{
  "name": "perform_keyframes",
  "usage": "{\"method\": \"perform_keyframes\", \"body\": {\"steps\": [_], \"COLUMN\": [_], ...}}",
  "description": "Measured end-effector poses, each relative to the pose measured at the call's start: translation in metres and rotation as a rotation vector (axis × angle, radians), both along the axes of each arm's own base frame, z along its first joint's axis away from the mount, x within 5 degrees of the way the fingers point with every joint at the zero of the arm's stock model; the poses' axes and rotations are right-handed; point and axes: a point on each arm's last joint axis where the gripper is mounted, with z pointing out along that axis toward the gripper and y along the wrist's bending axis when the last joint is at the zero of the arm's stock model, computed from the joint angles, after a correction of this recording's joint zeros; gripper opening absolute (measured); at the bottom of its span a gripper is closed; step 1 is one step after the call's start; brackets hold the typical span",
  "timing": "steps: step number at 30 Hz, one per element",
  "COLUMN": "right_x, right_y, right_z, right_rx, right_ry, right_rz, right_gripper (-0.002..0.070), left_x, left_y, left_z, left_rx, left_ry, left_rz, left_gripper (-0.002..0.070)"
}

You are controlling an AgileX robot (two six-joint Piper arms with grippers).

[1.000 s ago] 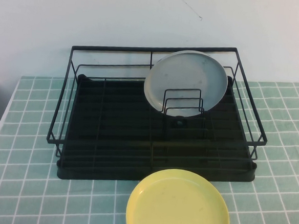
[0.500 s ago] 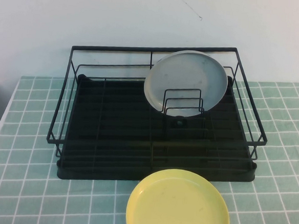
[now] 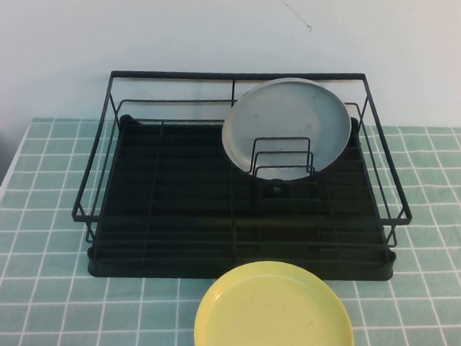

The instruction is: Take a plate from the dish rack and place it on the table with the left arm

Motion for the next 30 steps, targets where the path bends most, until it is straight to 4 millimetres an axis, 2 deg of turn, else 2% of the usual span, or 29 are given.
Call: {"method": "perform_keyframes", "body": {"steps": [12, 18, 21, 30], "right_x": [0.000, 0.000, 0.000, 0.000], "right_y": [0.000, 0.000, 0.000, 0.000], "right_z": [0.000, 0.000, 0.000, 0.000], "right_rx": [0.000, 0.000, 0.000, 0.000], "right_ry": [0.000, 0.000, 0.000, 0.000], "right_rz": [0.000, 0.000, 0.000, 0.000], "right_gripper": [-0.0002, -0.0002, -0.0002, -0.0002], "left_x": [0.001, 0.003, 0.003, 0.002], "left_y": [-0.001, 0.000, 0.002, 0.005], "left_z": [0.003, 0.019, 0.028, 0.037], "left_rx": [-0.039, -0.131, -0.238, -0.308], "left_ry": [-0.035, -0.208, -0.304, -0.408], "left_rz": [0.001, 0.020, 0.043, 0.068], "left_gripper": [-0.0003, -0.0003, -0.0003, -0.0003]}}
